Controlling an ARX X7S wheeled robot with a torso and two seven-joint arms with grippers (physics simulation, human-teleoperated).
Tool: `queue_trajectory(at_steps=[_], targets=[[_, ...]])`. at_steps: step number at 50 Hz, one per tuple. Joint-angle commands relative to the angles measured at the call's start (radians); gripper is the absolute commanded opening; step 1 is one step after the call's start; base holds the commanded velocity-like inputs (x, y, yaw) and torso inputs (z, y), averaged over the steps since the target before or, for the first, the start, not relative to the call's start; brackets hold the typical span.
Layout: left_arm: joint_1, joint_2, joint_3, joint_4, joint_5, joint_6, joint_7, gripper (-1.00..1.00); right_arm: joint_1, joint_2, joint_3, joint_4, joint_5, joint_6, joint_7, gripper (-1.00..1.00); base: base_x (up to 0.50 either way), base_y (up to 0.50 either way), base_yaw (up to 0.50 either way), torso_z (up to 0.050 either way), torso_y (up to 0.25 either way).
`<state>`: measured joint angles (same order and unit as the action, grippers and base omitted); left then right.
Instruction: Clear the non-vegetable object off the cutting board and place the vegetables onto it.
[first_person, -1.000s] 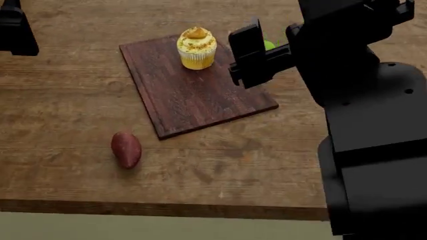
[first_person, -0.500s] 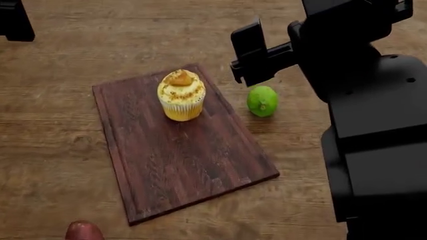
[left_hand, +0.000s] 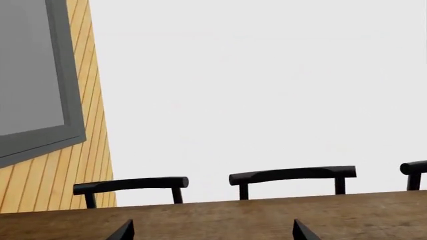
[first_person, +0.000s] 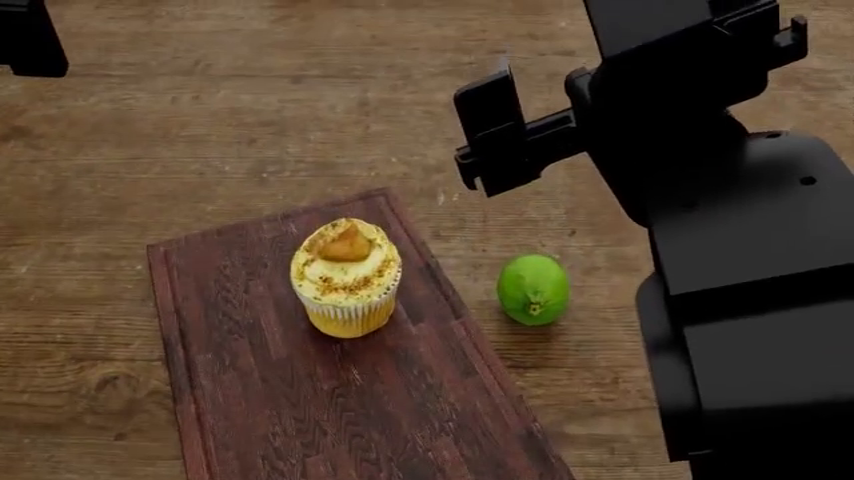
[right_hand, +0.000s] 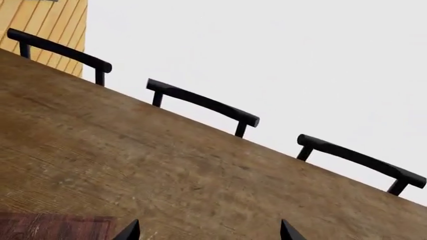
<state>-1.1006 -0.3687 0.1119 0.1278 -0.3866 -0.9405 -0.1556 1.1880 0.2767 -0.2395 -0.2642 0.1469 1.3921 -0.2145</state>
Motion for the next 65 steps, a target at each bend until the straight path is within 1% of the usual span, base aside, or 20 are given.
queue_trajectory(at_steps=[1,7,12,16,21,22,23,26,29,33,37,42,45,56,65], targets=[[-0.001,-0.002,0.001,0.007,-0.005,-0.005,-0.002,1.0,-0.02,0.002,0.002,-0.025,0.013,0.017,-0.003,1.0,0.5,0.0,0.0,0.0,0.0],[0.004,-0.003,0.001,0.006,-0.007,-0.002,-0.002,1.0,-0.032,-0.002,0.005,-0.04,0.021,0.033,-0.004,1.0,0.49,0.0,0.0,0.0,0.0],[0.011,-0.003,0.003,0.0,-0.006,0.008,-0.001,1.0,-0.051,-0.021,0.021,-0.067,0.047,0.052,-0.019,1.0,0.0,0.0,0.0,0.0,0.0],[0.011,-0.003,0.006,-0.009,-0.004,0.015,0.0,1.0,-0.048,-0.066,0.073,-0.062,0.075,0.113,-0.029,1.0,0.0,0.0,0.0,0.0,0.0],[0.011,-0.002,0.008,-0.01,-0.004,0.016,-0.001,1.0,-0.042,-0.101,0.09,-0.086,0.109,0.174,-0.033,1.0,0.0,0.0,0.0,0.0,0.0],[0.01,-0.003,0.009,-0.011,-0.004,0.016,-0.001,1.0,-0.041,-0.101,0.093,-0.079,0.146,0.178,-0.009,1.0,0.0,0.0,0.0,0.0,0.0],[0.01,-0.003,0.009,-0.007,-0.006,0.013,-0.001,1.0,-0.038,-0.095,0.097,-0.07,0.226,0.178,0.047,1.0,0.0,0.0,0.0,0.0,0.0],[0.008,-0.004,0.008,-0.005,-0.007,0.01,-0.002,1.0,-0.024,-0.06,0.109,-0.039,0.527,0.178,0.259,1.0,0.0,0.0,0.0,0.0,0.0],[0.009,-0.004,0.011,-0.009,-0.006,0.014,-0.001,1.0,-0.006,-0.036,0.086,-0.011,0.746,0.177,0.418,1.0,0.0,0.0,0.0,0.0,0.0],[0.004,-0.003,0.014,-0.011,-0.006,0.015,-0.001,1.0,0.016,-0.012,0.041,0.034,0.934,0.175,0.549,1.0,0.0,0.0,0.0,0.0,0.0],[0.004,-0.003,0.016,-0.016,-0.007,0.018,0.0,1.0,0.039,-0.006,0.003,0.065,1.037,0.169,0.604,1.0,0.0,0.0,0.0,0.0,0.0],[0.002,-0.004,0.017,-0.023,-0.005,0.025,0.001,1.0,0.054,0.001,-0.039,0.087,1.094,0.161,0.623,1.0,0.0,0.0,0.0,0.0,0.0],[0.006,-0.004,0.017,-0.022,-0.007,0.027,0.001,1.0,0.053,0.012,-0.074,0.094,1.089,0.139,0.603,1.0,0.0,0.0,0.0,0.0,0.0],[0.016,-0.004,0.024,-0.034,-0.005,0.044,0.004,1.0,0.064,0.056,-0.245,0.127,0.979,0.044,0.482,1.0,0.0,0.0,0.0,0.0,0.0],[0.012,-0.004,0.025,-0.036,-0.007,0.043,0.003,1.0,0.085,0.058,-0.313,0.182,0.926,-0.019,0.409,1.0,0.0,0.0,0.0,0.0,0.0]])
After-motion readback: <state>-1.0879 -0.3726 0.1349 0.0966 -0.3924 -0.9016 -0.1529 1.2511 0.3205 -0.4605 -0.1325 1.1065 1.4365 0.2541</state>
